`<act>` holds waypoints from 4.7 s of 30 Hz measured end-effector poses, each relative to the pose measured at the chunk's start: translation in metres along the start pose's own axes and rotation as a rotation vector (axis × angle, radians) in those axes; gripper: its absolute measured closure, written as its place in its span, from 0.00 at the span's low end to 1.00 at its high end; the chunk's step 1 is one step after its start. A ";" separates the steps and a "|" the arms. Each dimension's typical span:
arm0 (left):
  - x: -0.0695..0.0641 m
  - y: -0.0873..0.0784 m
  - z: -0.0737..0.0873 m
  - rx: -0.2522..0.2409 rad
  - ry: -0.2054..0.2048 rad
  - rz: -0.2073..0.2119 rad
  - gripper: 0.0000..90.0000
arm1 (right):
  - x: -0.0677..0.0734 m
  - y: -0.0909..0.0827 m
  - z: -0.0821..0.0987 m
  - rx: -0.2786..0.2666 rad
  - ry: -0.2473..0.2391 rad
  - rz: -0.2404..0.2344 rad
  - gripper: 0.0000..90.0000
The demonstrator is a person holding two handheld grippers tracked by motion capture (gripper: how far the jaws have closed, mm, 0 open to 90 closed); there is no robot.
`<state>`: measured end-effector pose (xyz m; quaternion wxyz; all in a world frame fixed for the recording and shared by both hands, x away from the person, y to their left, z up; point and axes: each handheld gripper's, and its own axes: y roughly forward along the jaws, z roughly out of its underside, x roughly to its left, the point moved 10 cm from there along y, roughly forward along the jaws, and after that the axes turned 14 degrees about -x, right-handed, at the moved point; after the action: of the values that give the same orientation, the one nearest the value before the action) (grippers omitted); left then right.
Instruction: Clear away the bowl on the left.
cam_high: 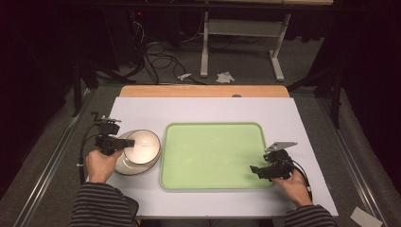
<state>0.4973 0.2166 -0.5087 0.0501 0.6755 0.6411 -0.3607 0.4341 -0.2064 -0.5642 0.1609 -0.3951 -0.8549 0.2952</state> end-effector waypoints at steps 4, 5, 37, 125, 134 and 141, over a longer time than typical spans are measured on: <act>-0.013 -0.002 0.002 0.008 -0.001 0.035 0.92 | 0.000 -0.001 -0.001 -0.005 -0.001 0.002 0.30; -0.015 -0.002 0.002 0.008 0.001 0.040 0.92 | -0.001 -0.001 -0.001 -0.007 -0.003 0.003 0.30; -0.080 -0.007 0.022 0.064 0.035 0.189 0.91 | -0.004 -0.002 -0.001 -0.011 0.006 0.016 0.31; -0.195 0.066 0.113 0.223 0.157 0.242 0.91 | -0.009 -0.008 -0.003 -0.039 0.023 0.041 0.31; -0.196 0.082 0.120 0.239 0.109 0.221 0.91 | -0.008 -0.006 -0.002 -0.033 0.021 0.035 0.31; -0.192 0.090 0.125 0.228 0.115 0.198 0.91 | -0.008 -0.007 -0.003 -0.035 0.022 0.035 0.31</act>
<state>0.5420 -0.0247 -0.5301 -0.0281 0.7563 0.5281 -0.3852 0.4365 -0.2146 -0.5582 0.1583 -0.4162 -0.8510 0.2784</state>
